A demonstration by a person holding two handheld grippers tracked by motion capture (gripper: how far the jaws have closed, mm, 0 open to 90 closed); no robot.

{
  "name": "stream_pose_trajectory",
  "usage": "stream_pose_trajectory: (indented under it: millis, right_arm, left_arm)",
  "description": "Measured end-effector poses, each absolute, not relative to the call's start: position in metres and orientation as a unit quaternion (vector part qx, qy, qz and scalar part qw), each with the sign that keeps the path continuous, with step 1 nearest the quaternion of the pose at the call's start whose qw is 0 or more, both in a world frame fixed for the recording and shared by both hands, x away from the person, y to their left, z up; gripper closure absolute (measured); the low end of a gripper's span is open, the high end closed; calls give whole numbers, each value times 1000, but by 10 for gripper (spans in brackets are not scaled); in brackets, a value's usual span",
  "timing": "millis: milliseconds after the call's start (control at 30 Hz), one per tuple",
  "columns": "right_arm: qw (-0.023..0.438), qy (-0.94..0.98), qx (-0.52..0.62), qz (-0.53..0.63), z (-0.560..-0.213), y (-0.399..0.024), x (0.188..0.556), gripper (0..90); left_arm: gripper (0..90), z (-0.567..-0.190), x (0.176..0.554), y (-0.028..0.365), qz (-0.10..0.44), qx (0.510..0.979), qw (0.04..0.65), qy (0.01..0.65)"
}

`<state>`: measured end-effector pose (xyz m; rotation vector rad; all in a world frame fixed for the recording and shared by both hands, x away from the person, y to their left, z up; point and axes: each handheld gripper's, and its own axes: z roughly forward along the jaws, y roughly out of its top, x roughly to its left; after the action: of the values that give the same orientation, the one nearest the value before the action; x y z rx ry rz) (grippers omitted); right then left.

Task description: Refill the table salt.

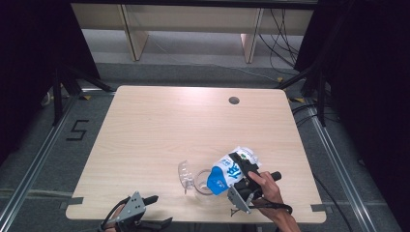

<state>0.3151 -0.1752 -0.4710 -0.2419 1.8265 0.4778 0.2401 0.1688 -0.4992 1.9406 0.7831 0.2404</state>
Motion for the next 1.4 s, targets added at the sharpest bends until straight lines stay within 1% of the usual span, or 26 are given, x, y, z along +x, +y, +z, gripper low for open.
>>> stream_pose_trajectory:
  millis: [67,200,233,367,400,467,533,567,667,733,833,867,900,1033,1100,1200,1300,1333,1400]
  right_arm:
    - [588,774,-135,191,-467,-174,317,475]
    - [592,772,-139,188,-468,-174,317,475]
    - [583,780,-112,198,-471,-175,315,475]
    - [588,776,-127,187,-469,-174,316,477]
    - [597,769,-137,181,-467,-174,315,477]
    - [587,777,-123,189,-470,-174,315,477]
    - [590,776,-114,191,-471,-175,314,477]
    - [596,771,-136,179,-468,-174,315,477]
    - [589,777,-117,187,-471,-175,314,479]
    - [597,767,-154,174,-467,-174,317,479]
    - [596,770,-147,175,-468,-174,316,479]
    - [593,775,-125,180,-471,-174,314,479]
    - [595,772,-136,178,-470,-174,314,479]
    - [593,777,-122,173,-471,-174,312,480]
    - [599,770,-150,160,-468,-173,313,483]
    - [599,771,-146,162,-468,-173,313,483]
    - [593,777,-120,175,-472,-174,311,484]
    - [602,768,-146,163,-469,-173,313,485]
    - [599,770,-143,166,-469,-172,313,485]
  left_arm:
    - [151,-499,240,169,100,800,496,323]
    - [151,-499,240,169,100,801,495,323]
    - [151,-499,240,169,100,800,496,323]
    - [151,-499,240,169,99,801,495,323]
    - [151,-499,240,169,100,800,495,323]
    - [151,-499,240,169,100,800,496,323]
    - [151,-499,240,169,100,801,495,323]
    - [151,-499,240,169,100,800,495,323]
    - [151,-499,240,169,102,801,493,325]
    - [151,-499,240,169,100,800,495,323]
    - [151,-499,240,169,101,802,493,321]
    - [151,-499,240,169,102,801,492,324]
    - [151,-499,240,169,102,801,492,325]
    - [151,-499,241,169,101,801,494,322]
    - [151,-499,240,169,100,800,495,323]
    - [151,-499,240,170,101,802,493,321]
    - [151,-499,240,169,100,800,495,324]
    - [151,-499,240,169,100,801,493,324]
    - [151,-499,240,170,101,802,493,322]
